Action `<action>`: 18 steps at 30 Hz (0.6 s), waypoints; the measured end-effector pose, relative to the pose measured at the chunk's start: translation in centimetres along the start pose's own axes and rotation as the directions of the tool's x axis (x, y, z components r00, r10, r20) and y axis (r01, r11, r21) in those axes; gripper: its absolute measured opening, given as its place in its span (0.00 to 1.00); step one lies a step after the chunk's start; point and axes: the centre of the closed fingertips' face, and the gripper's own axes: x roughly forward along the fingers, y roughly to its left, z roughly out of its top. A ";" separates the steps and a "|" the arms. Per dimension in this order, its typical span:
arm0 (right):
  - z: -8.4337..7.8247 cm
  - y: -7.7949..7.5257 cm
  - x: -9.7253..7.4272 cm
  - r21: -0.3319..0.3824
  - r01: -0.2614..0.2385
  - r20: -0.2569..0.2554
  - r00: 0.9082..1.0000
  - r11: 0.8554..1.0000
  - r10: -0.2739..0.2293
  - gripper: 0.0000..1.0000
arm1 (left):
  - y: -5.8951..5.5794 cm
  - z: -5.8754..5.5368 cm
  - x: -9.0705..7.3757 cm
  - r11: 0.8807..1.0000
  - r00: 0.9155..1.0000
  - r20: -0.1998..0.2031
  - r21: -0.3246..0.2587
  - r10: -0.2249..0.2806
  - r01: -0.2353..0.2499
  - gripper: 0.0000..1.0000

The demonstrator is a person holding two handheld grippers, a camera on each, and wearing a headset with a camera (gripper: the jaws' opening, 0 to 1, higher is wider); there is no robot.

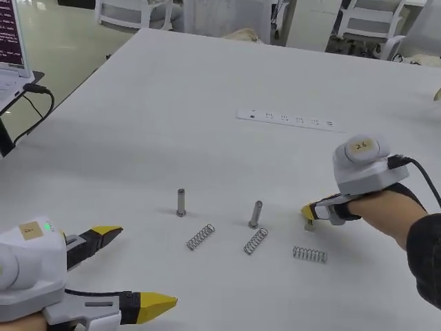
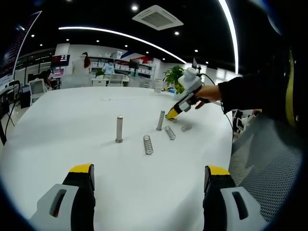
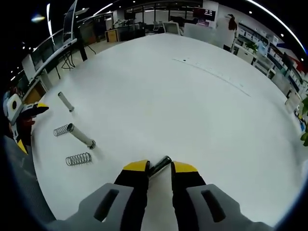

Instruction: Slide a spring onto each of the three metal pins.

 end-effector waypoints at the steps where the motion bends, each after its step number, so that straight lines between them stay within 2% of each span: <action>1: 0.0 0.0 0.0 0.002 -0.001 0.001 1.000 1.000 0.001 0.16 | 0.0 0.0 0.0 1.000 1.000 0.000 0.000 0.000 0.000 0.92; 6: 0.2 -0.2 0.9 -0.033 -0.005 -0.015 1.000 0.999 0.005 0.15 | 0.1 -0.1 -0.1 1.000 1.000 -0.002 -0.001 0.004 -0.004 0.92; 11: 0.1 0.0 0.8 -0.079 -0.004 -0.032 0.999 0.997 0.001 0.10 | 0.1 -0.1 -0.1 1.000 1.000 -0.001 -0.005 0.009 -0.009 0.92; 18: 0.2 0.2 0.9 -0.099 -0.008 -0.053 0.999 0.995 0.003 0.09 | 0.1 -0.3 -0.2 1.000 1.000 -0.004 -0.010 0.010 -0.010 0.91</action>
